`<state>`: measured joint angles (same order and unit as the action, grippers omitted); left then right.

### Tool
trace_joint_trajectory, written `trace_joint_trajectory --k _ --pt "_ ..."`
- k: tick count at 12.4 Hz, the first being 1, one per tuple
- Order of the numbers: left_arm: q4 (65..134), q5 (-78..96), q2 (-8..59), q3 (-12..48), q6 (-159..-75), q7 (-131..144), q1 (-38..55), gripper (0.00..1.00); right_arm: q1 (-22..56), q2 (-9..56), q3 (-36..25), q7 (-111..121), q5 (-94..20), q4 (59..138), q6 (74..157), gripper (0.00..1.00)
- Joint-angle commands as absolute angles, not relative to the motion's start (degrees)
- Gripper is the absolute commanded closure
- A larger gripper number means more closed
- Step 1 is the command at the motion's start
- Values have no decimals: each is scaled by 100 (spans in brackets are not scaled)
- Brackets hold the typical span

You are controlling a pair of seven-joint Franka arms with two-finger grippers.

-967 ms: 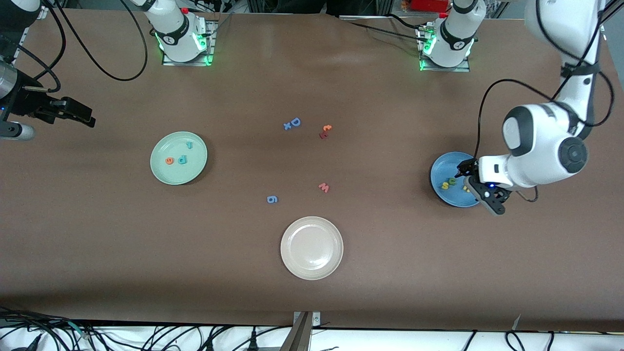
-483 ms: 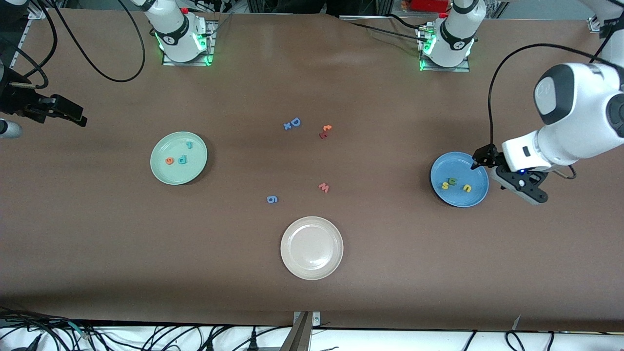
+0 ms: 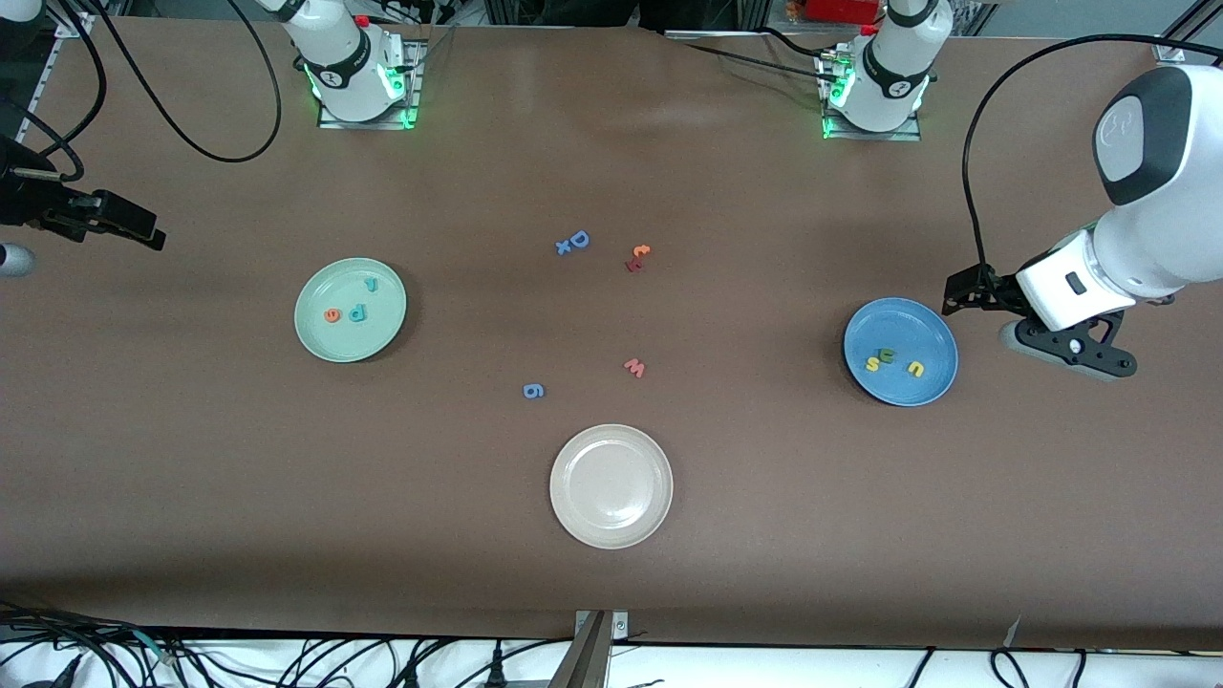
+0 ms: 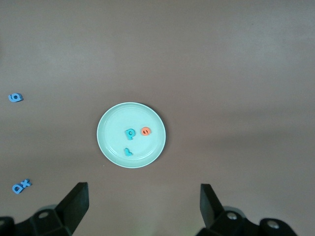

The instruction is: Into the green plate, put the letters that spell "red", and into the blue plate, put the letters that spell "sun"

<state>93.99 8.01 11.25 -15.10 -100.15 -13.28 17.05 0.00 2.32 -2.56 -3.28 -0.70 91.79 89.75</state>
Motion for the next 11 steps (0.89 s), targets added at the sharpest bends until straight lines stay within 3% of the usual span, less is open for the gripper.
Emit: trace_joint_trajectory --k 1,9,11 --pt "9220 624 1134 -1494 -9818 -801 1731 0 -44 281 -237 -237 -202 9009 8833 0" --pt "8799 633 1143 -1591 -9791 -712 1653 0 -35 272 -220 -246 -202 9017 8824 0" --pt "8282 659 1142 -1713 -9791 -328 1626 0 -35 272 -220 -237 -202 9018 8816 0"
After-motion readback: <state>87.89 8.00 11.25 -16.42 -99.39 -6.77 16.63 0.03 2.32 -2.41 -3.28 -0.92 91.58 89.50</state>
